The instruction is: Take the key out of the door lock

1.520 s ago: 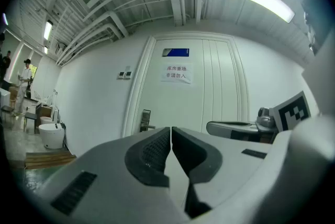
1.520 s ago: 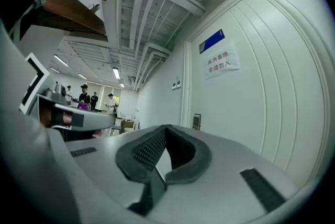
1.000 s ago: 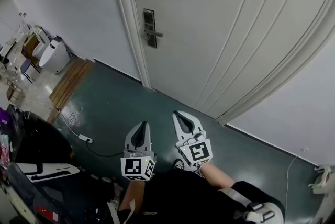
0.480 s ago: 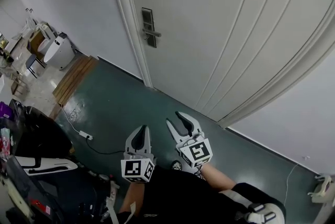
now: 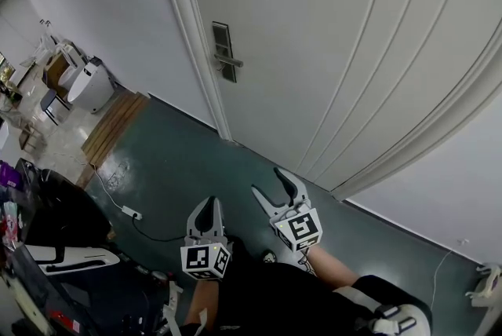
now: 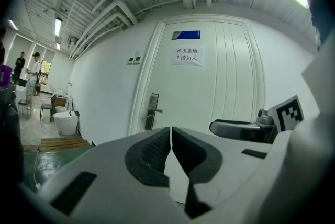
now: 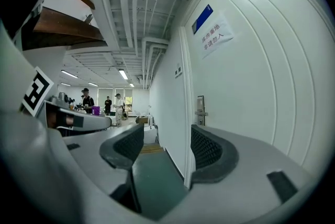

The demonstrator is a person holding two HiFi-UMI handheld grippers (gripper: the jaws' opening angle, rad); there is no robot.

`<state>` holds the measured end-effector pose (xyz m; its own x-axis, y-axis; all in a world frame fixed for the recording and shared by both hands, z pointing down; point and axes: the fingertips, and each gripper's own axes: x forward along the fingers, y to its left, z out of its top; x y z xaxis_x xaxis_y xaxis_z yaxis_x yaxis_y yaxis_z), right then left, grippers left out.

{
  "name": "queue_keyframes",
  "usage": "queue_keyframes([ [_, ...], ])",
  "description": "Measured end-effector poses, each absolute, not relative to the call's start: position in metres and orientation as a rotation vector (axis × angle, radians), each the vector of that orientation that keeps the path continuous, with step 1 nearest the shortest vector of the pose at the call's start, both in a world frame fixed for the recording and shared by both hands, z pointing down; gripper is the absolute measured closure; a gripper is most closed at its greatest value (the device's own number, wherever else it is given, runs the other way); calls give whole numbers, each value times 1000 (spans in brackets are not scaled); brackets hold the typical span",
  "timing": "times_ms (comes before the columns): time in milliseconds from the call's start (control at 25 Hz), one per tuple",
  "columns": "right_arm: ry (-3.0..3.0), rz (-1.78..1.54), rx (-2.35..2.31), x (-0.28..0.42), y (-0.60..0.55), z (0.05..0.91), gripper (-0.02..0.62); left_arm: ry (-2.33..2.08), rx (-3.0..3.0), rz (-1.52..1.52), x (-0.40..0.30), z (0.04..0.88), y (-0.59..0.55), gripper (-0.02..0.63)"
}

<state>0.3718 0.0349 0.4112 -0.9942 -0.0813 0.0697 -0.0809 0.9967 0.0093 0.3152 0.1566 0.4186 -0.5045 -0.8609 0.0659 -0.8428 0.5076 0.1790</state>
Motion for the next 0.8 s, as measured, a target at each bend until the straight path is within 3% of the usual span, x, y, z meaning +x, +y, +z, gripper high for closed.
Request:
queue_keyframes([
  [800,-3011,-4,62,198,52,415,316,-2596,1441,-260,150,419,173,578],
])
